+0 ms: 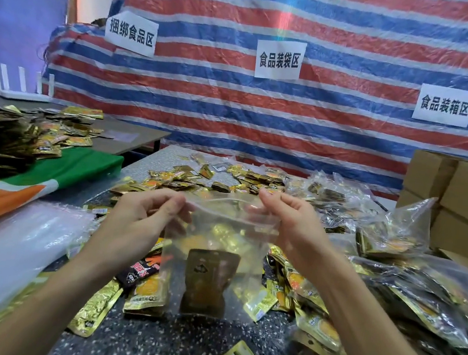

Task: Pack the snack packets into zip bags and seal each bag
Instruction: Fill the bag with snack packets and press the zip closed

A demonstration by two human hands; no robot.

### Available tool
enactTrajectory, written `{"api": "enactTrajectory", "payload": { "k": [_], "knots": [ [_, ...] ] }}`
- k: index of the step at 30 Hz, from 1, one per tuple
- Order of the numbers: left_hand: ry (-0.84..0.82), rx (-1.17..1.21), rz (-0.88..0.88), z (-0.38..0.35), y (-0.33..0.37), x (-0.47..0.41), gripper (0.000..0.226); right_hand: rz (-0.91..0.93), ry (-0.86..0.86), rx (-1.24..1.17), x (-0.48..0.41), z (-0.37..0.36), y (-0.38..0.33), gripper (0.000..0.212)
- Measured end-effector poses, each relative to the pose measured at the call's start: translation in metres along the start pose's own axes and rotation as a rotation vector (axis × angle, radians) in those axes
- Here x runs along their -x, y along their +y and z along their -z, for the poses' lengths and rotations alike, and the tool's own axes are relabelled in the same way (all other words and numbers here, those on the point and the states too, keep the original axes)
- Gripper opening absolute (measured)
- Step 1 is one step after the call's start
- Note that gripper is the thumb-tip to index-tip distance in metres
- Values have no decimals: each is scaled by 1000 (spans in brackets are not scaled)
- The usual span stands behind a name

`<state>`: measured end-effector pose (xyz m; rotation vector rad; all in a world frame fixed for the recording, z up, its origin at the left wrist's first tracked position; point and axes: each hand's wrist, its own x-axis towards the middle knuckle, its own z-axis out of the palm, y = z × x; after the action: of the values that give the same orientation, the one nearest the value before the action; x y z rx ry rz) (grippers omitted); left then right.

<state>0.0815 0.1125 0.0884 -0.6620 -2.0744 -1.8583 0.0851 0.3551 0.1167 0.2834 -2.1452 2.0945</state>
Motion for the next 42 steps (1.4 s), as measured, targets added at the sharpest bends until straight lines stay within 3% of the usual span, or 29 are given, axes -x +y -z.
{"api": "enactTrajectory", "payload": {
  "k": [2, 6, 9, 11, 14, 16, 18, 21, 25, 29, 31, 33, 37, 39, 42],
  "knots": [
    [12, 17, 14, -2, -5, 0, 29, -22, -14, 3, 2, 0, 6, 28],
    [87, 85, 71, -7, -12, 0, 33, -45, -70, -65, 7, 0, 13, 77],
    [118, 115, 83, -8, -13, -2, 34, 7, -222, -77, 16, 5, 16, 87],
    [128, 113, 76, -8, -14, -4, 35, 66, -255, 3, 21, 6, 20, 75],
    [85, 89, 59, -7, -15, -7, 31, 179, -57, 166, 21, 0, 24, 39],
    [29, 138, 66, -2, -19, -10, 24, 206, 28, 143, 19, 0, 26, 29],
    [72, 106, 90, 4, -32, -11, 32, 207, 51, 125, 18, 1, 27, 26],
    [140, -334, 140, 16, -61, -5, 10, 203, 50, 104, 19, 2, 30, 31],
    [-97, -731, 393, 12, -89, 11, 16, 182, 19, 49, 19, 0, 33, 28],
    [-187, -985, 545, -3, -93, 27, 33, 190, -11, 29, 17, 1, 33, 31],
    [-251, -1104, 584, -9, -92, 30, 58, 195, -27, 22, 18, 0, 32, 35],
    [-289, -1133, 631, -13, -91, 28, 84, 192, -37, 16, 19, 0, 33, 36],
    [-310, -1099, 706, -21, -87, 22, 102, 178, -37, -4, 21, -1, 34, 36],
    [-314, -1039, 726, -20, -87, 19, 94, 170, -36, -24, 22, -1, 33, 37],
    [-282, -923, 710, -10, -82, 16, 53, 171, -44, -20, 24, -2, 31, 36]
  ]
}}
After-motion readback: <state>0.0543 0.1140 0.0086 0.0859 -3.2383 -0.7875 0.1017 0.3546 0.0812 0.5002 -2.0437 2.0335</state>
